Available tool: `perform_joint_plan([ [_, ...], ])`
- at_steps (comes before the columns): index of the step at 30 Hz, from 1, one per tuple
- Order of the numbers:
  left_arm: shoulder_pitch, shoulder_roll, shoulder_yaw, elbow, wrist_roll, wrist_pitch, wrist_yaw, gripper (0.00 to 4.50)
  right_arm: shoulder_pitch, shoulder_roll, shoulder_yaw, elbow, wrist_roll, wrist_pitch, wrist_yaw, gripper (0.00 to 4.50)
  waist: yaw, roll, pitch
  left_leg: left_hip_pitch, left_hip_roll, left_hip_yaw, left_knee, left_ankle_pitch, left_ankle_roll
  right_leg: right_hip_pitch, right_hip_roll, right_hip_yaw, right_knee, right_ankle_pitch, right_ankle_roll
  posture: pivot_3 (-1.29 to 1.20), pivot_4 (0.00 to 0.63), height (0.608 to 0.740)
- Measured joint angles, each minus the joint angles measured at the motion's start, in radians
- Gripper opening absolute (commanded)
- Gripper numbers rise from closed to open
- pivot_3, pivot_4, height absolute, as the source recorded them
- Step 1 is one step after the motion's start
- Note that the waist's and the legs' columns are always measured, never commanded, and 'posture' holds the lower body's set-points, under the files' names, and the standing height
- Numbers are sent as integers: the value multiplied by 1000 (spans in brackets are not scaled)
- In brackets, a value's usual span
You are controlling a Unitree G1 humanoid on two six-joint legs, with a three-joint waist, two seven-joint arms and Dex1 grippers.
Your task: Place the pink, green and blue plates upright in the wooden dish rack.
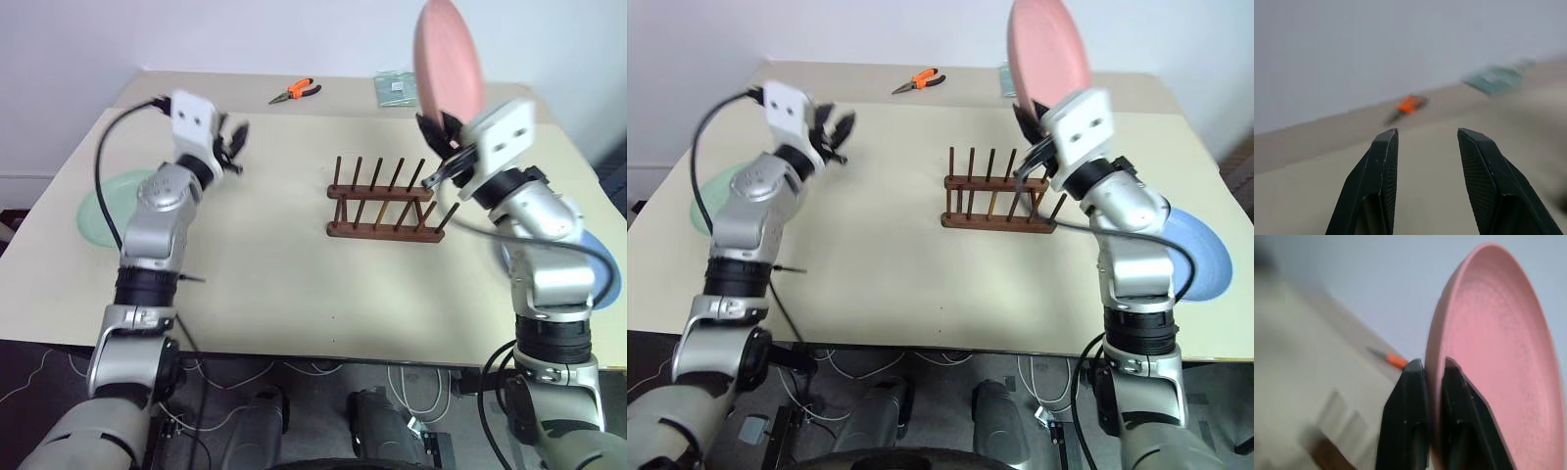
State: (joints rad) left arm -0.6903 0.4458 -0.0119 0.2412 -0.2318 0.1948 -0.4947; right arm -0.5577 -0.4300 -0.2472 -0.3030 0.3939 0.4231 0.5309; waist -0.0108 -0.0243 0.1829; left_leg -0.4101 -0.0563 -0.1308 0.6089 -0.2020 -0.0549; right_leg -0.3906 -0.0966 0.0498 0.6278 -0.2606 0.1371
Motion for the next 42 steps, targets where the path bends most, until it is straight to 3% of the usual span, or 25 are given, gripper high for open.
perform_joint_plan([
  [3,157,9,-80,-54,-49,1,-225,1925,2,-3,-151,-28,307,186,-17,0,-1,1,1,-1,1,0,0,0,1,-1,-2,0,0,0,-1,0,150,740],
  [7,214,17,-125,-147,-87,38,-367,1925,24,-3,-201,-22,455,278,-62,0,-3,3,2,-1,1,0,0,0,1,-3,0,0,1,-3,-6,0,150,740],
  [15,257,18,-124,-221,-108,94,-419,1925,33,-34,-266,62,592,315,-98,0,-6,7,1,0,1,2,0,0,1,-3,0,0,1,-1,-2,0,150,740],
  [26,261,18,-122,-257,-108,121,-420,1925,112,-49,-231,172,567,310,-63,0,-7,8,2,0,1,3,0,0,1,-3,0,0,2,-1,-2,0,150,740],
  [29,267,18,-122,-258,-108,124,-419,2245,112,-53,-228,187,558,304,-52,1078,-5,8,2,0,1,3,0,0,1,-3,0,0,1,-1,-2,0,150,740],
  [31,267,18,-119,-256,-108,132,-417,2885,112,-62,-216,195,528,285,-46,2060,-5,8,2,0,0,3,0,0,1,-3,0,0,1,-1,-2,0,150,740],
  [34,266,18,-111,-246,-110,159,-414,4339,111,-81,-187,196,463,238,-38,3527,-6,8,2,0,0,3,0,0,1,-3,0,0,1,-1,-2,0,150,740],
  [37,265,17,-94,-231,-109,169,-391,4433,106,-123,-153,199,352,144,-32,3579,-6,8,2,0,0,3,0,0,1,-3,0,0,1,-1,-2,0,150,740],
  [41,228,-2,26,-137,-69,138,-197,4433,75,-210,-127,210,182,3,-39,3579,-7,8,2,0,0,3,1,0,1,-4,0,0,2,-1,-1,0,150,740],
  [42,218,-3,64,-119,-61,127,-146,4481,65,-224,-128,210,155,-23,-41,3853,-8,8,2,0,1,3,0,0,1,-4,1,0,1,-1,-1,0,150,740],
])
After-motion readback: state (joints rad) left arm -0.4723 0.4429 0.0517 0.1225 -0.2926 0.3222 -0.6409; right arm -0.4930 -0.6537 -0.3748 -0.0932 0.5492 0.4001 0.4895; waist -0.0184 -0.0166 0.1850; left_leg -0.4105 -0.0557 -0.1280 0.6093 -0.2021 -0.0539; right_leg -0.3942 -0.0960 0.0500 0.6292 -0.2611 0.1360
